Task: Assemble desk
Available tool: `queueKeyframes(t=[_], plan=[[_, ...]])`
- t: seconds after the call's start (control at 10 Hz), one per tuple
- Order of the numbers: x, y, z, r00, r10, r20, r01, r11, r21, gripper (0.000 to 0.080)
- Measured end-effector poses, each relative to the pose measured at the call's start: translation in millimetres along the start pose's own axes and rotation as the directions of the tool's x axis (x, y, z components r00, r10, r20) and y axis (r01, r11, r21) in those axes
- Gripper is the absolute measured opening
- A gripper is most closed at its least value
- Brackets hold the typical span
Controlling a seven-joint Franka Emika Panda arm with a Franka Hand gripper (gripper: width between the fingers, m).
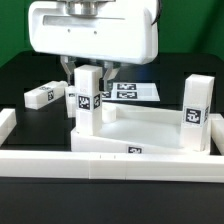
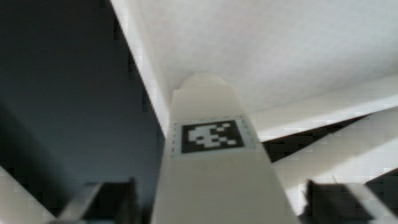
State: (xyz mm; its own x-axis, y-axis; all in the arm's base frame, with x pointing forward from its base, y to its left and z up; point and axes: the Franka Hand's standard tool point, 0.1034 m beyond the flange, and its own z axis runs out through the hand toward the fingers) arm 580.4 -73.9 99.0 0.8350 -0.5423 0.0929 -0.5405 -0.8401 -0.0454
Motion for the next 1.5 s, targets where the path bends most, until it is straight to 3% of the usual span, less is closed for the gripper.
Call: queueKeyframes(t=[0.1, 0.2, 0.3, 0.7, 1.2, 1.5], plan=[[0.0, -0.1, -0.2, 1.0, 0.0, 0.0, 0.0, 1.0, 0.0, 0.059], [-0.5, -1.6, -4.5, 1.0, 0.004, 0.001, -0.004, 1.0, 0.004, 0.059], [-5.8, -4.4, -10.9, 1.0, 0.025, 0.005, -0.025, 1.0, 0.011, 0.0639], [-41.5, -22.5, -17.8, 0.993, 0.117, 0.017, -0.118, 0.993, 0.027, 0.0649], [-44.2, -22.9, -17.4, 0.988, 0.151, 0.016, -0.151, 0.988, 0.031, 0.0649], [-76.0, -20.1, -0.8, 0.973, 0.23, 0.003, -0.23, 0.973, 0.029, 0.0649]])
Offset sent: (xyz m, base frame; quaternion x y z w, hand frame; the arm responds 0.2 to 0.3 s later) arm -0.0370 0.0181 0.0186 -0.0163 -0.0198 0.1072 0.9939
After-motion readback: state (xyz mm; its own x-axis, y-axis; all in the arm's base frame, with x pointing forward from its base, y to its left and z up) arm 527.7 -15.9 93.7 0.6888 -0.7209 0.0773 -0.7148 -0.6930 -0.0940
